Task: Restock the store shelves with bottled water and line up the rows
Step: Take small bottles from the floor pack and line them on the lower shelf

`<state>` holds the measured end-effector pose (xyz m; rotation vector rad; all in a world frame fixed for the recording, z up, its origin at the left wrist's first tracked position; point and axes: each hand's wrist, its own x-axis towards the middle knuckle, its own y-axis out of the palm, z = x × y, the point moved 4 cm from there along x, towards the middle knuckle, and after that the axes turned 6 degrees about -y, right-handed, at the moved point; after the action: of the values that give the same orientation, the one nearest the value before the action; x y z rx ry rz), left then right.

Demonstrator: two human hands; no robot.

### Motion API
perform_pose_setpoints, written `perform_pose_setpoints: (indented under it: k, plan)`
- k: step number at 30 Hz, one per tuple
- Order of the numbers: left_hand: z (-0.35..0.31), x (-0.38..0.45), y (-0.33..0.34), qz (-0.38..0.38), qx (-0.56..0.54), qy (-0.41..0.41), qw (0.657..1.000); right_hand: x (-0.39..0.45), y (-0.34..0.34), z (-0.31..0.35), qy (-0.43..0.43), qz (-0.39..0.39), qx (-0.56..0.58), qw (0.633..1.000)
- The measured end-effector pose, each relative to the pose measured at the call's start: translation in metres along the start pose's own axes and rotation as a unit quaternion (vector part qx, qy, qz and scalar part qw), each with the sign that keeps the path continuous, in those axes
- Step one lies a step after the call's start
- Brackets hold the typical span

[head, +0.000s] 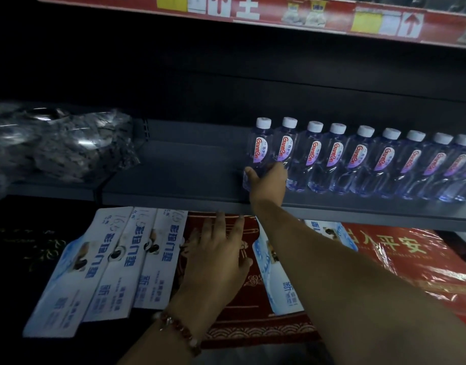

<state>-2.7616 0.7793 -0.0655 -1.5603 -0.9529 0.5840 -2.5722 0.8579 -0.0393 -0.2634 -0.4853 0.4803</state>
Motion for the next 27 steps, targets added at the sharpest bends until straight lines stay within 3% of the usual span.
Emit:
perform_pose_setpoints:
  k: [5,9,14,21,27]
  plan:
    - [-0.013,0.0,0.009,0.009,0.009,0.024,1.0,-0.006,-0.012,-0.002,-0.022,0.041,0.024,0.999]
    - [-0.027,-0.003,0.02,0.017,0.019,0.042,0.999,-0.031,-0.051,-0.016,-0.108,0.117,-0.031,0.987]
    - [-0.057,-0.014,0.052,0.058,0.04,0.089,0.994,-0.069,-0.127,-0.072,-0.199,0.276,-0.228,0.912]
    - [-0.106,-0.056,0.136,0.142,0.129,0.184,0.964,-0.146,-0.233,-0.187,-0.144,0.419,-0.404,0.8]
    - [-0.134,-0.091,0.203,0.181,0.219,0.279,0.917,-0.21,-0.269,-0.279,-0.054,0.447,-0.414,0.791]
